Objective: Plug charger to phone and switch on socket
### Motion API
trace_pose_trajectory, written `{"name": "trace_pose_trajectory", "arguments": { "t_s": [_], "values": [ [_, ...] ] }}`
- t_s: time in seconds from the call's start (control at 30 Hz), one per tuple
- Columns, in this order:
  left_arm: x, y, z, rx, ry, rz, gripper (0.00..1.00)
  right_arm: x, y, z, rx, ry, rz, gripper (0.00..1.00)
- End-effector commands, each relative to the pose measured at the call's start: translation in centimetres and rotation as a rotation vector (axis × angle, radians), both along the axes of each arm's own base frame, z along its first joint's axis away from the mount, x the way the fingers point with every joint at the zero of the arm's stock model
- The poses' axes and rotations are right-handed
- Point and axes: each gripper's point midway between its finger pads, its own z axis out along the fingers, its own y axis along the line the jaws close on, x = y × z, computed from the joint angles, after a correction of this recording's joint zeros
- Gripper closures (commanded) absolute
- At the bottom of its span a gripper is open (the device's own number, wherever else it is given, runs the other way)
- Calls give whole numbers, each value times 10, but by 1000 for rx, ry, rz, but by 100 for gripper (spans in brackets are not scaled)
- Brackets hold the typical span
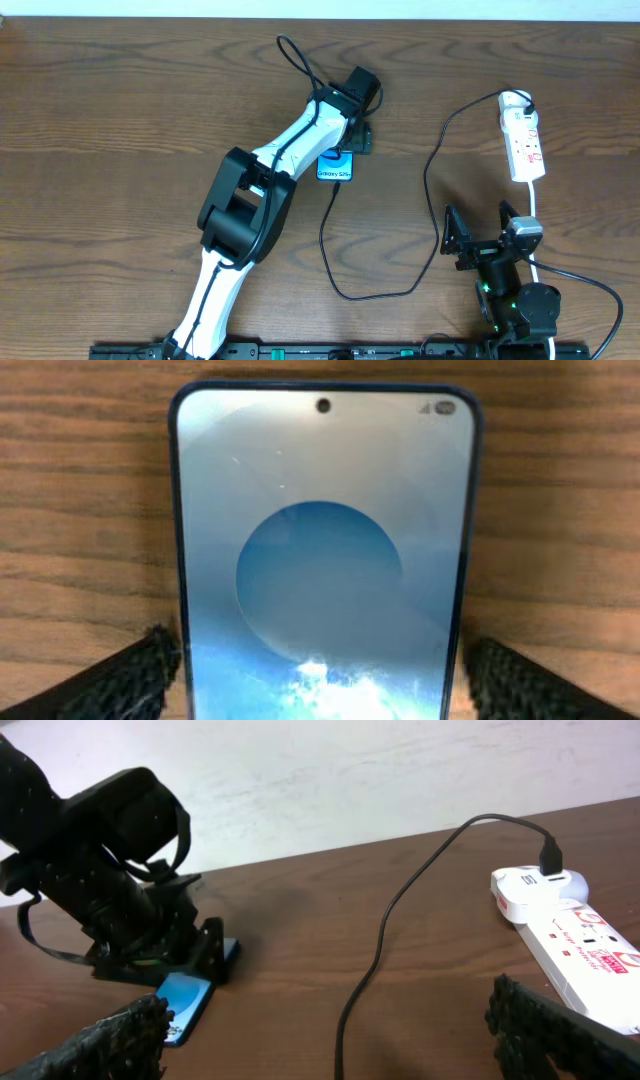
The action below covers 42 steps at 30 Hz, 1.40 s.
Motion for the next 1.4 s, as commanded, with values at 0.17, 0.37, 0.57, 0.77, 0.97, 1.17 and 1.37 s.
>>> {"name": "trace_pose_trajectory", "arguments": {
  "t_s": [0.17,0.37,0.57,0.77,0.97,1.17,1.37],
  "values": [
    [1,3,4,4,-7,-1,1,0,1,0,8,1,4,1],
    [-2,4,-3,14,9,-1,4,0,1,0,8,1,4,1],
    [-8,7,-8,27,30,-3,4,0,1,0,8,1,4,1],
    [-22,16,-31,50,67,-2,4,0,1,0,8,1,4,1],
    [-21,16,-32,48,64,-1,4,0,1,0,8,1,4,1],
    [-21,16,-32,46,60,-1,23,0,1,0,8,1,4,1],
    [-16,13,-26,35,43,-1,28,0,1,0,8,1,4,1]
  ]
}}
